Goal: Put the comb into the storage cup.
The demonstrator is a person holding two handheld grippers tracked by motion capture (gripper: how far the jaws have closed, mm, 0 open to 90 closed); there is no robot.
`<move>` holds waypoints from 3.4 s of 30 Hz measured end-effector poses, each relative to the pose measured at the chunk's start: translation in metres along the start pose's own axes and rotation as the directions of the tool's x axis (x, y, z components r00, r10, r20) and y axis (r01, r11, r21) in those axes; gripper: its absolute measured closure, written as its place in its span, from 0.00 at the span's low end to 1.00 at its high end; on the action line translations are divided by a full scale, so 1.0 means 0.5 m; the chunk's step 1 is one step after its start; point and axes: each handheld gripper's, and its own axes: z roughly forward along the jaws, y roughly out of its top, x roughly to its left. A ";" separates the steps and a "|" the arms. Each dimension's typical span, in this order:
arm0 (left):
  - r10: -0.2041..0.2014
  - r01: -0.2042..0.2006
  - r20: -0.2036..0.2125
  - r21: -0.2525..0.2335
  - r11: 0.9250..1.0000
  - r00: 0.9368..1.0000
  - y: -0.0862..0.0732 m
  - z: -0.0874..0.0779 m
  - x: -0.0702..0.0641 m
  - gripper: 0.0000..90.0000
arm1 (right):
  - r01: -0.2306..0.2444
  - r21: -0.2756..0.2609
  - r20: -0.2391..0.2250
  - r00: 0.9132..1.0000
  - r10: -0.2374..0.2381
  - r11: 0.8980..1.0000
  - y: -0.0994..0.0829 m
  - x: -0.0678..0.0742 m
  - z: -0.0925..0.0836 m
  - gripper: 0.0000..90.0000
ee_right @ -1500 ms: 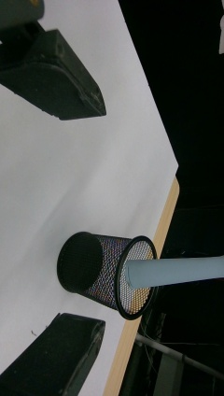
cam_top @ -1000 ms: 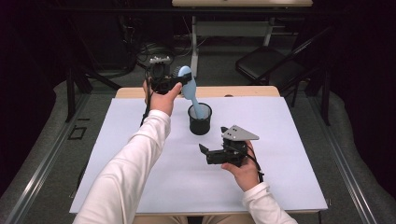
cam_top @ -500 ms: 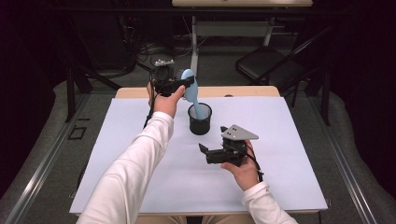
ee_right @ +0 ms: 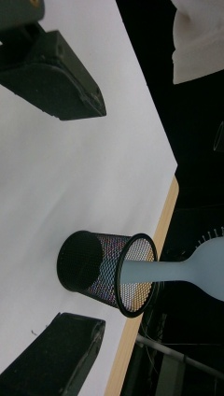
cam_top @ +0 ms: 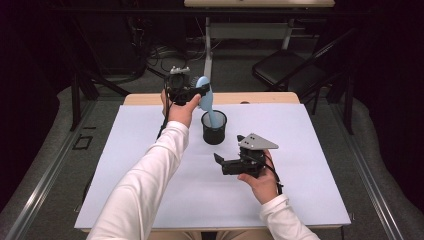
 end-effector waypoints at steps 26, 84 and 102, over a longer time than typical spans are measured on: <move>0.046 -0.045 -0.029 0.033 0.998 0.998 -0.029 0.023 0.005 0.56 | -0.014 0.003 0.004 1.000 0.014 1.000 -0.003 -0.004 -0.002 0.01; 0.097 -0.097 0.014 0.033 0.995 0.995 -0.055 0.046 -0.009 0.52 | -0.026 -0.004 0.009 1.000 0.026 1.000 -0.001 -0.010 -0.002 0.01; 0.079 -0.080 0.029 0.027 0.996 0.996 -0.058 0.052 -0.014 0.50 | -0.034 -0.010 0.011 0.999 0.034 0.999 0.000 -0.011 -0.005 0.01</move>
